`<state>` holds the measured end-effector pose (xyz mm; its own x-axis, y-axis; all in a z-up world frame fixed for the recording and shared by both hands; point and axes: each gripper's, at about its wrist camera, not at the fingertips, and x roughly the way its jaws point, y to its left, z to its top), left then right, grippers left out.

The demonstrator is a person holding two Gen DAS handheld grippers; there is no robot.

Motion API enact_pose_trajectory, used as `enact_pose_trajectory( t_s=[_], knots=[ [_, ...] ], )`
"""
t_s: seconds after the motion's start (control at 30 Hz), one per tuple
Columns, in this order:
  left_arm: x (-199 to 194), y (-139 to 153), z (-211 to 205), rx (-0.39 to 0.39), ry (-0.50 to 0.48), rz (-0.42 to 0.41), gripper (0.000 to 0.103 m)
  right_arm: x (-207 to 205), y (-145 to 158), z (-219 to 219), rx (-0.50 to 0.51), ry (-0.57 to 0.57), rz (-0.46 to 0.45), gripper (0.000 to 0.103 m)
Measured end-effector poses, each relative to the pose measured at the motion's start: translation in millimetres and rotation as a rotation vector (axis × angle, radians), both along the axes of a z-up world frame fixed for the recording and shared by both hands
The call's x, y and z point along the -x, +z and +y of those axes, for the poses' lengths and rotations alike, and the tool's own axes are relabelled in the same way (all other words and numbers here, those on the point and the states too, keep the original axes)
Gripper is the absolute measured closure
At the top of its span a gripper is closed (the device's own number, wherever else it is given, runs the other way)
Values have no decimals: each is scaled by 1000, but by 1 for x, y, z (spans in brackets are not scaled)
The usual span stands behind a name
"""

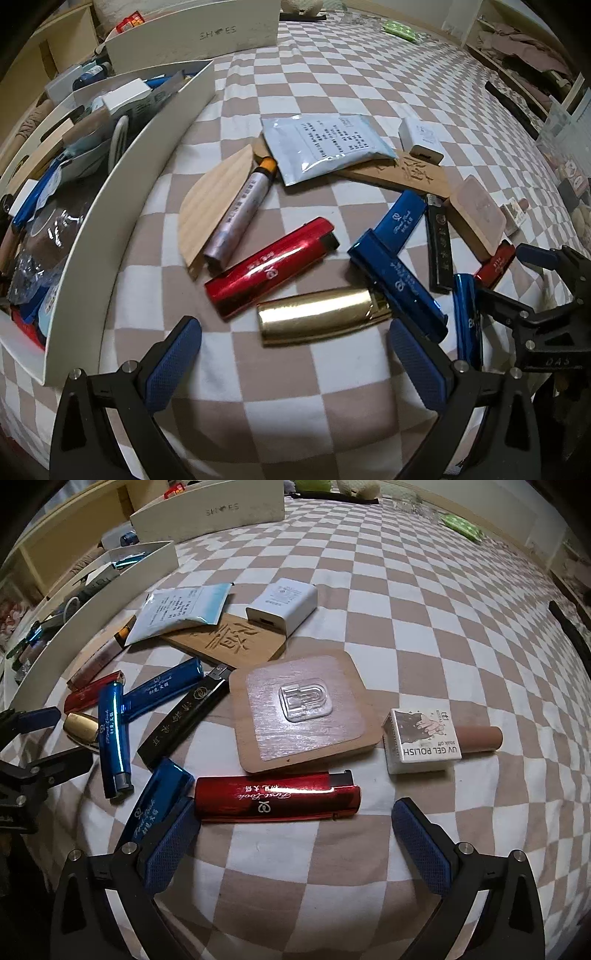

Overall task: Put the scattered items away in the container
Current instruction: 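Close the right gripper on the red lighter while the left gripper closes on the gold lighter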

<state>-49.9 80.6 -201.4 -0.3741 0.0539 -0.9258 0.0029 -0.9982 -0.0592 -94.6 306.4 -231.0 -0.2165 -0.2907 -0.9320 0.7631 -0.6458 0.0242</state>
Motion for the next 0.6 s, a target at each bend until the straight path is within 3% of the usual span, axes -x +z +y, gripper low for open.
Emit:
enact_pose_trajectory(
  t_s=[0.2,0.47,0.6],
  knots=[
    [3,-6,10,42,-13,11,0,-2,5,3,12,16,-1,20],
    [9,-10,9,39,32,19,3,1,7,4,23,18,-5,20],
    [6,-9,5,42,30,26,13,2,7,4,25,16,-6,20]
  ],
)
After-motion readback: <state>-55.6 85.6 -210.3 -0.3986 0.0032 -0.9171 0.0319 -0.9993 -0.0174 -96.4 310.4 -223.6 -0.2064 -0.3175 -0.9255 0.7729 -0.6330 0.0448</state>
